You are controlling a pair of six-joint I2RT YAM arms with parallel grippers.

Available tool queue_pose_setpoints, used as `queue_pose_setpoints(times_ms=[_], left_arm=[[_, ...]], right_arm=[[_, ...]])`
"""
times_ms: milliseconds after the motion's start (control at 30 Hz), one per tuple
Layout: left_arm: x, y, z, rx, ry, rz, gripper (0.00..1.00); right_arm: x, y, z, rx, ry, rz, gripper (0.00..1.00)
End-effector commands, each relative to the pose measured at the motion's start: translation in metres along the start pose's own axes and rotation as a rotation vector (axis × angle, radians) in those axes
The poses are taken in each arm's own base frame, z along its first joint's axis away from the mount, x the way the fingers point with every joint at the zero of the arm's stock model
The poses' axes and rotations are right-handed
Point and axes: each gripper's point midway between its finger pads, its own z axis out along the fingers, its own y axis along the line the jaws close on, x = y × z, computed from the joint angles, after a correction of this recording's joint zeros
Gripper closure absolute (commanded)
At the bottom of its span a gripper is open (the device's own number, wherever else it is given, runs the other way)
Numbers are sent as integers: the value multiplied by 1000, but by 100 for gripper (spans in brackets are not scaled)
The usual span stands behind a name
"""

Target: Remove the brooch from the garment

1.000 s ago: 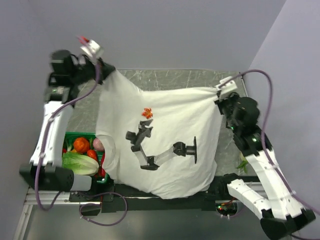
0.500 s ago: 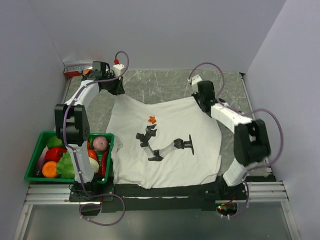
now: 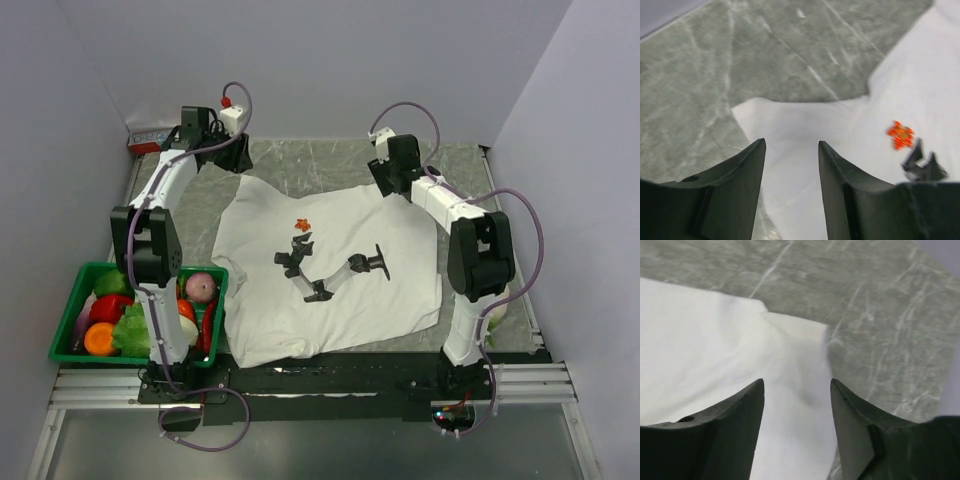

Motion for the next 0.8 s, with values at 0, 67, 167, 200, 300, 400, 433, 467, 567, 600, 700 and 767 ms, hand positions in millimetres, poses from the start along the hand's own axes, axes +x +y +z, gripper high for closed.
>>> queue_pose_setpoints(times_ms=[0,67,167,200,300,400,433,467,567,600,700,767], left_arm=[[-35,-60,-36,185,-113,-51,48],[-14,-87,-29,255,-59,-93,48],[17,-119,-15,354,19,-173,49],[24,-125,-12,376,37,-197,50],[48,-138,3,416,107,-257,52],[63,-140,19,403,162,-282,53],[67,-140,26,409,175,-303,53],[67,-144,28,435,173,-309,53],[73,-152,38,469,196,-375,55],[73,-153,41,473,201,-387,56],[85,-161,51,499,232,-425,57],[90,-164,53,506,242,-432,59]], right_arm=[[-37,4,-54,-122,-107,102,33],[-31,9,-65,-144,-102,108,32],[-14,27,-75,-231,-60,96,34],[-10,33,-78,-262,-53,96,34],[11,47,-88,-318,-9,119,36],[8,61,-105,-386,-6,178,36],[2,70,-117,-423,-34,172,36],[1,74,-121,-435,-42,161,36],[1,90,-134,-469,-54,113,36],[4,93,-135,-472,-49,108,36],[13,97,-137,-475,-35,102,36],[15,95,-138,-468,-34,93,36]])
